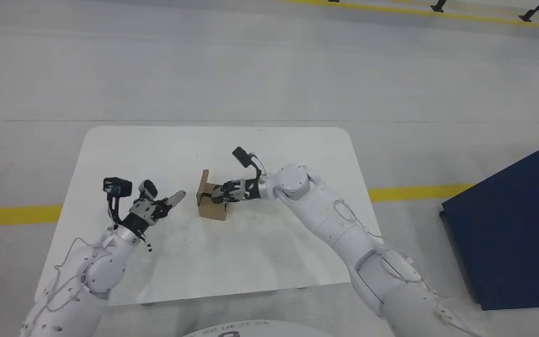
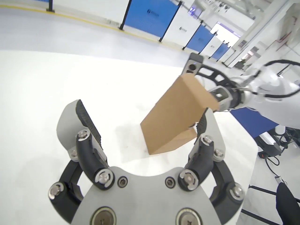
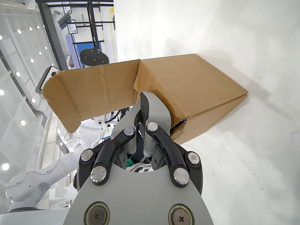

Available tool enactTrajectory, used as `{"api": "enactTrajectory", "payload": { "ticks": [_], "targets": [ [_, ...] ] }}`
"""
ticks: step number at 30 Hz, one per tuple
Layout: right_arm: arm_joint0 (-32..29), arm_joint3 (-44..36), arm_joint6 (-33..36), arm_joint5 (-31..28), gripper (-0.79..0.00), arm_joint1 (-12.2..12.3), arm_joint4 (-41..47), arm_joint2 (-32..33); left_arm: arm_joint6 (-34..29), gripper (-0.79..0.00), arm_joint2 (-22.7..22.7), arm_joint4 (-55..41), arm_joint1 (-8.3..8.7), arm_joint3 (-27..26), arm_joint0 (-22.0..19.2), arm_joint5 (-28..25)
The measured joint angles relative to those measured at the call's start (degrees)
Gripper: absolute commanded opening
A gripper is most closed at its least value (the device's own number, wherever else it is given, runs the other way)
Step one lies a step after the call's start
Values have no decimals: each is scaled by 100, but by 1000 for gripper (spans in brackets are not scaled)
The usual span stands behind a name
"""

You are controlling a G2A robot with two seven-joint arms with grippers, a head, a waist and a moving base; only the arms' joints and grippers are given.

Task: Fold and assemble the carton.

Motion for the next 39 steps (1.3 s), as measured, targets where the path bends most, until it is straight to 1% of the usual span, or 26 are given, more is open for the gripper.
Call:
{"api": "enactTrajectory", "payload": {
  "ticks": [2, 4, 6, 10, 13, 20, 21, 24, 26, 28, 29, 31, 34, 36, 39],
  "targets": [
    [-21, -32, -15, -10, -785, 4, -35, 7, -351, 0, 178, 71, -52, 204, -269, 411],
    [-47, -68, -24, -27, -785, 13, -65, 26, -575, 0, 385, 273, -97, 361, -471, 674],
    [-69, -100, -28, -30, -785, 22, -89, 45, -652, 0, 549, 454, -130, 445, -596, 791],
    [-97, -161, -20, 12, -785, 33, -138, 65, -687, 0, 846, 761, -189, 517, -776, 774],
    [-86, -176, -12, 85, -785, 25, -165, 45, -623, 0, 962, 867, -218, 494, -820, 775],
    [-32, -129, 3, 155, -785, -7, -174, 2, -385, 0, 939, 947, -222, 341, -715, 791],
    [-28, -123, 3, 154, -785, -10, -174, 0, -346, 0, 917, 928, -218, 312, -683, 758],
    [-18, -105, 4, 146, -785, -18, -172, -3, -377, 0, 841, 633, -202, 275, -604, 401],
    [-11, -99, 1, 138, -785, -22, -178, -2, -653, 0, 794, 70, -198, 351, -618, -119],
    [-11, -100, -18, 133, -785, -24, -183, 5, -1152, 0, 710, -714, -193, 558, -736, -625],
    [-12, -104, -23, 130, -785, -25, -188, 8, -1374, 0, 681, -999, -193, 642, -806, -732],
    [-19, -116, -37, 120, -785, -24, -199, 18, -1829, 0, 639, -1539, -194, 796, -938, -819],
    [-36, -145, -53, 115, -785, -19, -222, 35, -2259, 0, 563, -1908, -176, 891, -1052, -751],
    [-55, -171, -53, 97, -785, -12, -233, 55, -2428, 0, 507, -1984, -158, 866, -1067, -703],
    [-89, -213, -59, 57, -785, 1, -255, 86, -2433, 0, 499, -1982, -155, 856, -1066, -700]
  ]
}}
